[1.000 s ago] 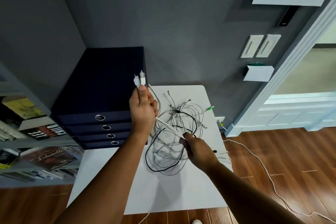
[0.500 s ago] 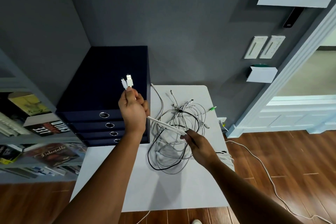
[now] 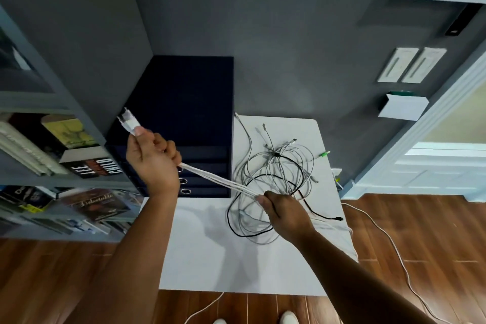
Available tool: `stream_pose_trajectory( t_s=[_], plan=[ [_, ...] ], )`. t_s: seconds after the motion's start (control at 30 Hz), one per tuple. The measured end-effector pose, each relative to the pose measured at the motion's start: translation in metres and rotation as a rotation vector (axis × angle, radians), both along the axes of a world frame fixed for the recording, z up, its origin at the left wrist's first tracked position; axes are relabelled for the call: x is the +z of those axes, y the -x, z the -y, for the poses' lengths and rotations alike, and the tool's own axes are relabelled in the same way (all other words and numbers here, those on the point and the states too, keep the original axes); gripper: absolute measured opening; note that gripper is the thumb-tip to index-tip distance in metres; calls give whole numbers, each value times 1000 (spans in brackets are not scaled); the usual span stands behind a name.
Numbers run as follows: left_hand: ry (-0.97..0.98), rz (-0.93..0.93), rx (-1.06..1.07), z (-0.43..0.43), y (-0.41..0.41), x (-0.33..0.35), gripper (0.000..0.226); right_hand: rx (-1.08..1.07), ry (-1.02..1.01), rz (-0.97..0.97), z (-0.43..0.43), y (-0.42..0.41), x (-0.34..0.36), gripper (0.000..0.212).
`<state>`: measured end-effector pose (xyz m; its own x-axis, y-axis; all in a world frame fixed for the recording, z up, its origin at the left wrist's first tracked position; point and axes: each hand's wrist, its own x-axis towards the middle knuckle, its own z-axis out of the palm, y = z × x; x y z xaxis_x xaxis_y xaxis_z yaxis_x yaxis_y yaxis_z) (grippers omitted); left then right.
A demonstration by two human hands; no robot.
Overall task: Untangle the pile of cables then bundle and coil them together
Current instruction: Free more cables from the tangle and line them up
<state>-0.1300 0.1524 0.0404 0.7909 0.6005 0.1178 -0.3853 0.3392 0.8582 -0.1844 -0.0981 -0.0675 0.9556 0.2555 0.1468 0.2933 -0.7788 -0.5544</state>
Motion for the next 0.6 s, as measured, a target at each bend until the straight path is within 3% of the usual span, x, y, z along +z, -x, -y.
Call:
stream_pose_trajectory(
  t_s=[0.2,0.37,0.5,0.6],
  plan=[
    [-1,-140,265,-43,17,-38,35,253,-29,128,-27,20,-28,17],
    [38,-357,314,-77,34,-104,13,303,180,68,-39,35,-60,37],
    [61,-596,226,-94,53,-145,18,260,343,30,-41,46,-79,45],
    [-127,-772,132,-103,65,-169,16,184,356,-57,-42,50,-89,48]
  ],
)
